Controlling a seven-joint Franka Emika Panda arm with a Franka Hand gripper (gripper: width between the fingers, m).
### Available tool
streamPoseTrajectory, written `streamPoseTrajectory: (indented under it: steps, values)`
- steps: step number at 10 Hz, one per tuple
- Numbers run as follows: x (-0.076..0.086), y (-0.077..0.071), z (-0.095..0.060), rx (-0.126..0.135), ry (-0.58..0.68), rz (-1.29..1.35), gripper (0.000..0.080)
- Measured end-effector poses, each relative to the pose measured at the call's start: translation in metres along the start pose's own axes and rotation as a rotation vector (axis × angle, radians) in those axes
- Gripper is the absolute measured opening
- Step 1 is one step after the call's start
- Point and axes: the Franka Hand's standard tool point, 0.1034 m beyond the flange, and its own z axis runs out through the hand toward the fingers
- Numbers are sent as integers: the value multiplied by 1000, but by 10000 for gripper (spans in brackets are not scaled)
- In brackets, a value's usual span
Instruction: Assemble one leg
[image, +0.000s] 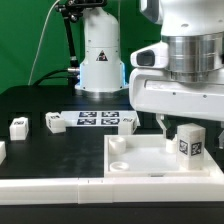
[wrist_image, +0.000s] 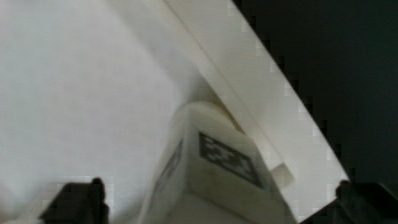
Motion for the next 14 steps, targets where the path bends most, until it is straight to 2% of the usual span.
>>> streamPoseTrajectory:
  steps: [5, 8, 9, 10, 11, 13, 14]
  values:
    - [2, 0, -1, -22, 12, -549, 649]
    - [5, 5, -1, -23, 10, -626, 623]
    - [5, 5, -1, -23, 10, -626, 450]
    - [5, 5, -1, -23, 10, -626, 450]
    - [5, 5, -1, -22, 10, -607, 288]
    - [5, 5, 0, -22, 10, -559, 288]
    - [4, 5, 0, -17, 8, -438, 289]
